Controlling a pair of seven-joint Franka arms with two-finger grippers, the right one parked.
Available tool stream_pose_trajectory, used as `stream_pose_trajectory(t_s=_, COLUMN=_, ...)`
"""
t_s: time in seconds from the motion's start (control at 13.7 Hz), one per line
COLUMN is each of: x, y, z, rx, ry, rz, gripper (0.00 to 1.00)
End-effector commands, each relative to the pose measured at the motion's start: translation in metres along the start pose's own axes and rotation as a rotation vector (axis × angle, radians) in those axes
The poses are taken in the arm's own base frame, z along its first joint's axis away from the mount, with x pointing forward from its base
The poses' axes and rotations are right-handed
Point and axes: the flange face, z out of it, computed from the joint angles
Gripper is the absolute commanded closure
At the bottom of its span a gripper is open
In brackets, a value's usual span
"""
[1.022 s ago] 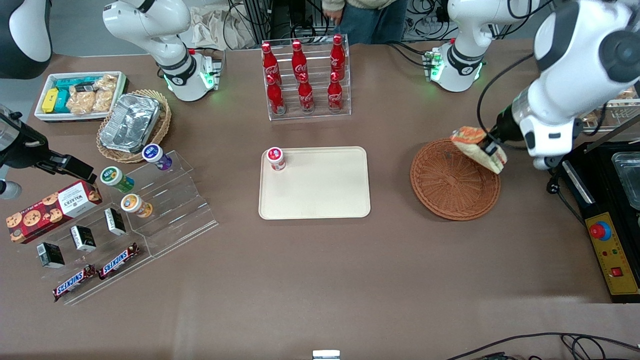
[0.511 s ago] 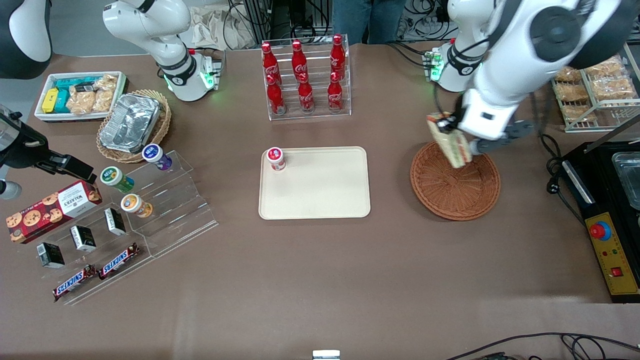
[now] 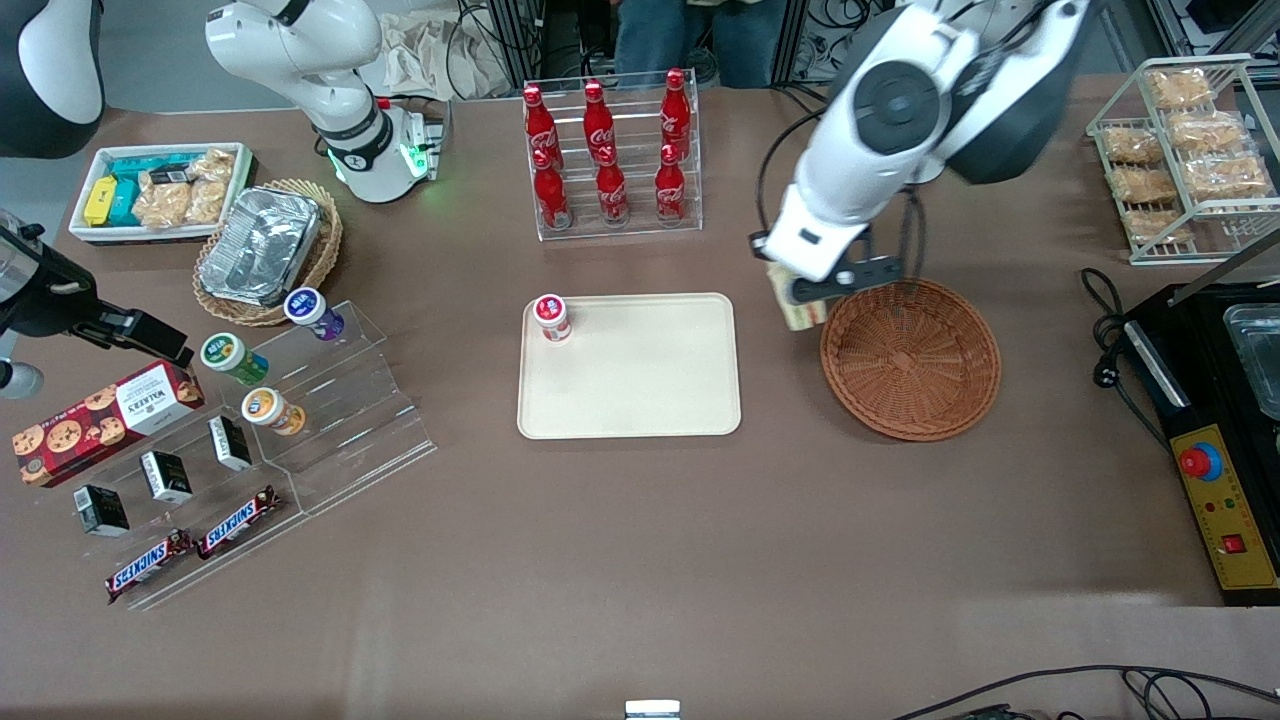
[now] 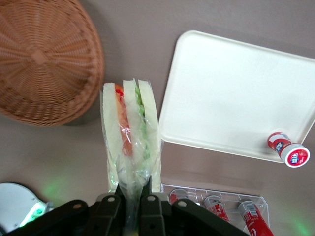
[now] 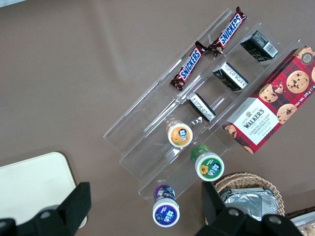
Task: Place sandwich from basket to tray
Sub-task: 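Carry the sandwich over the cream tray and lower it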
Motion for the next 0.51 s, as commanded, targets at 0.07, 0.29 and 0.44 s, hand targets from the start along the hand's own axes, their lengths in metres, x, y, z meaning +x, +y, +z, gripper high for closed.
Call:
stream_pose_trajectory(t_s=0.07, x=0.01, y=0.044, z=0.05, rx=-0.034, ry=0.01, rz=0.068, gripper=0.99)
stream_pose_trajectory(t_s=0.29, x=0.022, y=0.066, z=0.093, rx=-0.011, ry=0.085, rz=0.168, gripper=1.0)
stream_pose_trajectory(t_s=0.44, x=0.023, y=0.08, z=0.119, rx=-0.016, ry=0.084, rz=0.224, gripper=1.0)
